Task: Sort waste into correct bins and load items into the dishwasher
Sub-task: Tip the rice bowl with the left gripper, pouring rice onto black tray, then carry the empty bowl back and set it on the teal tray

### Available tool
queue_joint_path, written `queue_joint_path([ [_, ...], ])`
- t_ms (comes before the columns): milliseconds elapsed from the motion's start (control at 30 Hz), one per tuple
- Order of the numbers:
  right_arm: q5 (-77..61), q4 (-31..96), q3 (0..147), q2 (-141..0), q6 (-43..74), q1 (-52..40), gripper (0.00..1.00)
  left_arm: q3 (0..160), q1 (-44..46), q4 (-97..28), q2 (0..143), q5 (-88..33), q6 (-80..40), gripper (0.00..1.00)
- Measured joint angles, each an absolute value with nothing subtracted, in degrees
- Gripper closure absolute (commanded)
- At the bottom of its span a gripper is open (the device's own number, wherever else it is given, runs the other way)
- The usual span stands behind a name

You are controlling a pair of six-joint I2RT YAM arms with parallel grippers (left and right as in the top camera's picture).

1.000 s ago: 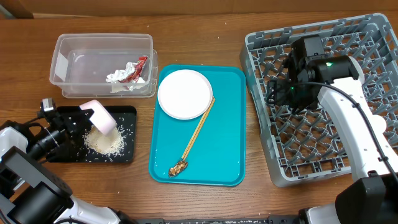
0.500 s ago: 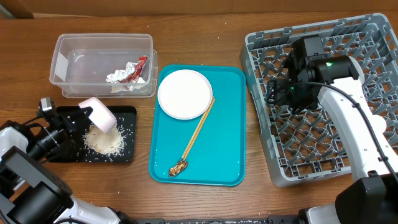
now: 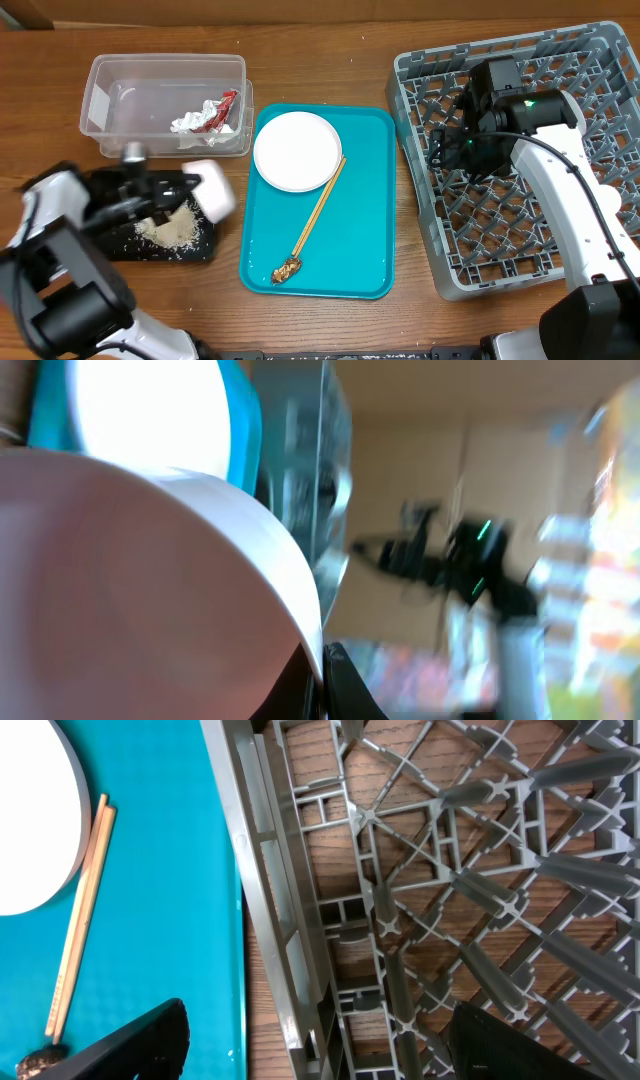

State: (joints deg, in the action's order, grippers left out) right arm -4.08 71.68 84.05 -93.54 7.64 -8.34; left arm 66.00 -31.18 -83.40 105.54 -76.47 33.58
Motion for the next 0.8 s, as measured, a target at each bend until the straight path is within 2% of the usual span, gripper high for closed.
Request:
queue_joint_path([
  [267,-4.1,71.68,84.05,-93.54,7.64,-8.34,0.15,71.72,-7.79,-78.32,105.54,-66.67,33.36,0.96],
  [567,-4.1,71.68,84.05,-93.54,7.66,-8.34,0.15,73.71,16.64,-57.6,105.56,-42.65,13.39,0.96],
  [700,-4.1,71.61,84.05,-93.54,7.66,-8.34,0.15,74.19,24.6,-52.66,105.56,-34.96,8.36,0.96],
  [800,-4.08,71.57,84.05,-93.54,7.64,-8.36,0.14,74.32,28.93,-50.81,105.56,-30.59,5.89,0.87],
])
